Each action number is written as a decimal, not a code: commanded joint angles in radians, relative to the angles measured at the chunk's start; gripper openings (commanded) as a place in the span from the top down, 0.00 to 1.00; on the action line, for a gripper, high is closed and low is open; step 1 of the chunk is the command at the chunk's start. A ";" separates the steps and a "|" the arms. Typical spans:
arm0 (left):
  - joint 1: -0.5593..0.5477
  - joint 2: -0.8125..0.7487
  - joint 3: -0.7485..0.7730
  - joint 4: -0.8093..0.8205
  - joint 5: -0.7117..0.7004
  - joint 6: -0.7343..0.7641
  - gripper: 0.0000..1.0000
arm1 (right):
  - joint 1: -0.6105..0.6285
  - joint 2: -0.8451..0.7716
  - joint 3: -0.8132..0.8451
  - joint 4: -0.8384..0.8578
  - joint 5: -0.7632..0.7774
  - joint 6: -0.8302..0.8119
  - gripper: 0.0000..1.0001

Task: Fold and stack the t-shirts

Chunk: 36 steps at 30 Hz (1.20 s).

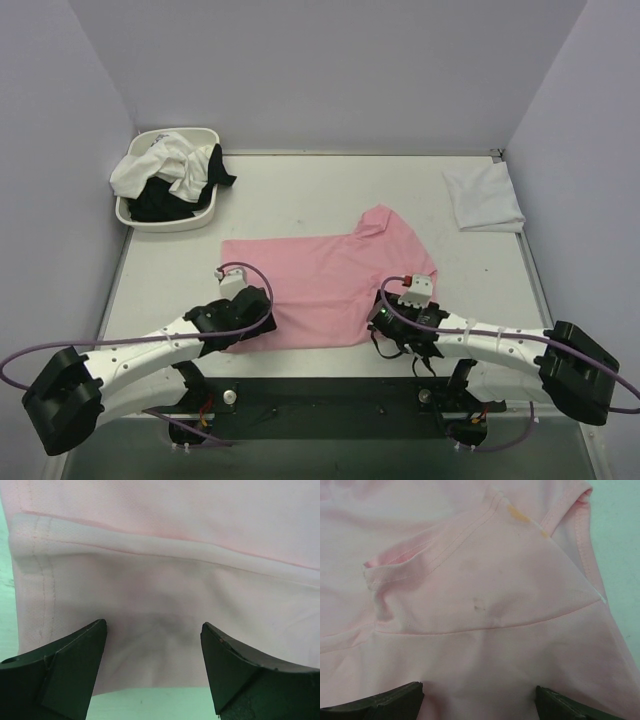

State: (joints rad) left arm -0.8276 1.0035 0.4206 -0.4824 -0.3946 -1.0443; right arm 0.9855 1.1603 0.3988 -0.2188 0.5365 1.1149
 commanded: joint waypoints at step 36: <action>-0.257 -0.068 0.345 -0.415 -0.172 -0.206 0.14 | 0.409 -0.015 0.379 -0.671 0.192 0.287 0.00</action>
State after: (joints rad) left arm -1.0794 0.8543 0.6785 -0.9901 -0.5400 -1.2804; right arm 1.4113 1.0706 0.6857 -0.8555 0.6220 1.5436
